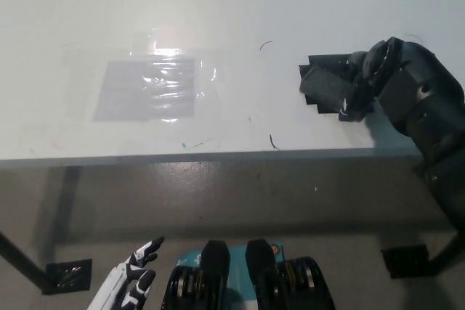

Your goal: A whiteboard eraser is kept on the black marked spot on the table infront of the robot and the robot uses its right hand to swipe it back and forth on the table twice to clean it

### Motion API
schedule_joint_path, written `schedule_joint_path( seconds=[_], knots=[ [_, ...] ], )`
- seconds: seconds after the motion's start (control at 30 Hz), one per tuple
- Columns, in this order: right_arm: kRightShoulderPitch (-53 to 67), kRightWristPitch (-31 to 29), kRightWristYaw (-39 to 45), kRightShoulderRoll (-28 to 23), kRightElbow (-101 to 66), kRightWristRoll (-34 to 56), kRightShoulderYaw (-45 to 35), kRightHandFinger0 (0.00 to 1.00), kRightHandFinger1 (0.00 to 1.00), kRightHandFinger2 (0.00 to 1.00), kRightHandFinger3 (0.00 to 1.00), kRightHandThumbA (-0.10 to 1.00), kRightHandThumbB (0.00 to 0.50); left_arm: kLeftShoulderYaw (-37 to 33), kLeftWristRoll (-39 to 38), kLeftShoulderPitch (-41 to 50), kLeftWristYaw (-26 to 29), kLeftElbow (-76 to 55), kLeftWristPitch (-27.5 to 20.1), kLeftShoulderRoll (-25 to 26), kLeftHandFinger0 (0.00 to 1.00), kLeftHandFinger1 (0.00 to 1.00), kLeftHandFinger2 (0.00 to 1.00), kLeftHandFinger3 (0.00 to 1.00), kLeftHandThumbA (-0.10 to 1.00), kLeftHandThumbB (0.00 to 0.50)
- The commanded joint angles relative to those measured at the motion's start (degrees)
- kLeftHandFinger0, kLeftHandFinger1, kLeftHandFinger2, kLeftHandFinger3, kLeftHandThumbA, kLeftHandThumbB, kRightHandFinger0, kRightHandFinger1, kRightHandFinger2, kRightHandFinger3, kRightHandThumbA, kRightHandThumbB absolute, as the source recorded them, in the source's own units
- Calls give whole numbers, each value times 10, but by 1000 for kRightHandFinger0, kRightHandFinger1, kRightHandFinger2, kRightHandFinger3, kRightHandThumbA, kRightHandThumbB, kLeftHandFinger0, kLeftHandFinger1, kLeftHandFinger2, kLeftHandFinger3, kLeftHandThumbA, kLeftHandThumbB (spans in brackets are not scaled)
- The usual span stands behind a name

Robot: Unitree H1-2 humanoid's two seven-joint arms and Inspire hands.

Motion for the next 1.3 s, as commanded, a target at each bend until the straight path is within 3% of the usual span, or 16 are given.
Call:
schedule_joint_path(
  seconds=[0.0, 0.03, 0.07, 0.1, 0.13, 0.17, 0.2, 0.23, 0.37, 0.6, 0.67, 0.83, 0.93, 1.1, 1.2, 1.27],
  knots=[
    [-4, 23, -177, -3, -16, -26, 4, 795, 961, 1000, 1000, 815, 302, 5, -7, -3, -7, -17, -22, 7, 1000, 1000, 1000, 1000, 923, 430],
    [2, 12, -231, -3, -23, -28, 1, 723, 861, 974, 1000, 678, 202, 5, -5, -4, -6, -18, -21, 7, 1000, 1000, 1000, 1000, 923, 430],
    [4, 8, -247, -3, -25, -28, 0, 666, 805, 924, 1000, 570, 205, 5, -5, -4, -6, -18, -20, 7, 1000, 1000, 1000, 1000, 923, 430],
    [4, 4, -275, -2, -30, -21, -12, 493, 591, 719, 921, 429, 184, 6, -5, -5, -6, -17, -20, 8, 1000, 1000, 1000, 1000, 923, 430],
    [3, -2, -305, -1, -35, -12, -25, 170, 238, 402, 802, 225, 186, 6, -5, -7, -7, -16, -21, 8, 1000, 1000, 1000, 1000, 923, 431],
    [2, -4, -312, -1, -36, -9, -29, 170, 238, 402, 802, 225, 186, 6, -5, -7, -7, -16, -21, 8, 1000, 1000, 1000, 1000, 923, 431],
    [1, -13, -320, -2, -39, -4, -35, 27, 88, 260, 764, 155, 180, 6, -4, -8, -7, -15, -22, 9, 1000, 1000, 1000, 1000, 924, 430],
    [0, -22, -327, -2, -42, -1, -39, 1, 4, 151, 893, 75, 174, 7, 3, -8, -4, -15, -24, 9, 1000, 1000, 1000, 1000, 933, 433],
    [-2, -27, -340, -2, -45, 1, -44, 0, 0, 77, 662, 76, 182, 6, 6, -7, -4, -16, -23, 9, 1000, 1000, 1000, 1000, 929, 439],
    [3, -38, -349, -6, -46, 2, -50, 0, 0, 43, 670, 49, 208, 6, 10, -8, -5, -19, -21, 11, 1000, 1000, 1000, 1000, 923, 444],
    [4, -40, -350, -9, -44, 3, -52, 0, 0, 1, 485, 29, 207, 6, 12, -9, -4, -19, -22, 11, 1000, 1000, 1000, 1000, 922, 442],
    [1, -43, -343, -15, -40, -3, -46, 17, 40, 88, 662, 70, 198, 6, 9, -12, -5, -18, -20, 11, 1000, 1000, 1000, 1000, 918, 447],
    [1, -50, -333, -20, -38, -19, -27, 2, 35, 152, 598, 116, 202, 6, 13, -15, -4, -17, -19, 11, 1000, 1000, 1000, 1000, 922, 448],
    [21, -56, -311, -25, -50, -38, 6, 0, 0, 31, 603, 70, 194, 7, 18, -3, -3, -20, -21, 13, 1000, 1000, 1000, 1000, 929, 454],
    [40, -59, -306, -19, -63, -35, 11, 203, 217, 284, 635, 143, 214, 7, 20, 3, -3, -20, -25, 14, 1000, 1000, 1000, 1000, 927, 450],
    [48, -60, -303, -16, -71, -39, 17, 113, 121, 238, 603, 186, 198, 6, 21, 2, -3, -19, -24, 13, 1000, 1000, 1000, 1000, 931, 452]
  ],
)
